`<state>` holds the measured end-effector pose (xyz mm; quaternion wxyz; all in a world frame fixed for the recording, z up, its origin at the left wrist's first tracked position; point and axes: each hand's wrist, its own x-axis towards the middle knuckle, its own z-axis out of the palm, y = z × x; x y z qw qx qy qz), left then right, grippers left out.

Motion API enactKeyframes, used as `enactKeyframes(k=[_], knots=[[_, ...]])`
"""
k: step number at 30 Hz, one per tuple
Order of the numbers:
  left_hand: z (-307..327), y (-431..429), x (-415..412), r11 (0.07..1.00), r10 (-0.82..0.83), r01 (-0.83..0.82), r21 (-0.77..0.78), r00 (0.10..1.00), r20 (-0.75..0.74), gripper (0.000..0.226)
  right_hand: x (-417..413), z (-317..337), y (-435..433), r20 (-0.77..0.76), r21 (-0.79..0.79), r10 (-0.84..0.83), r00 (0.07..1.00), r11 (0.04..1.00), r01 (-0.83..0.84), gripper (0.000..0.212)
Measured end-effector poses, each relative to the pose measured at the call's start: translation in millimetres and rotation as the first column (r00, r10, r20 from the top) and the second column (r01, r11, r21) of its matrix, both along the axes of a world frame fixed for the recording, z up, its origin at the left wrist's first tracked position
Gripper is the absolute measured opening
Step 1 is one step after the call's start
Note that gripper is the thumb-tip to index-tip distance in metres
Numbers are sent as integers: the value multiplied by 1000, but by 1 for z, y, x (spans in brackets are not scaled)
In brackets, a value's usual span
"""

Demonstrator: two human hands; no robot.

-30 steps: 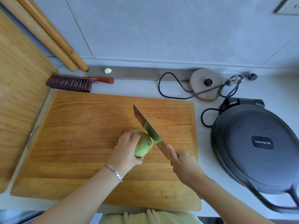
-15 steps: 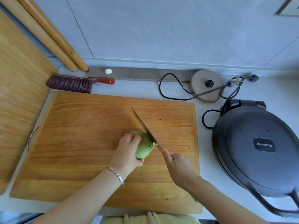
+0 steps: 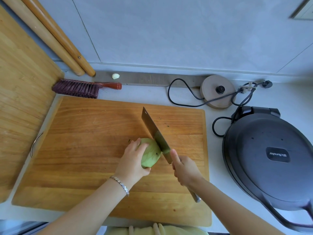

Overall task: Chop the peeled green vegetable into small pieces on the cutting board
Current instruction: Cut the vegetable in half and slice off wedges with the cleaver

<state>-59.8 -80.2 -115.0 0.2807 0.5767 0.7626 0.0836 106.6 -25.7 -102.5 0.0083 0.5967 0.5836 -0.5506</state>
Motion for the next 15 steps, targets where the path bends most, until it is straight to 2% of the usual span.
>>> enactKeyframes(k=[3,6,8,13,15], knots=[[-1,-1,1,1000,10,-10,2,1000,-8,77,10,12,3,-52,-21,-30,998,999,29,56],[-3,-2,2,999,30,-30,-21,999,17,79,15,21,1,-52,24,-11,999,1000,12,56],[-2,-2,1,999,26,-25,-24,999,36,76,18,22,-1,-5,93,33,999,995,-33,56],[5,1,-15,992,-120,119,-51,993,-14,71,29,26,2,170,307,134,976,934,-181,53],[17,0,-19,980,-129,143,136,986,-105,52,36,26,6,266,360,165,950,897,-256,53]])
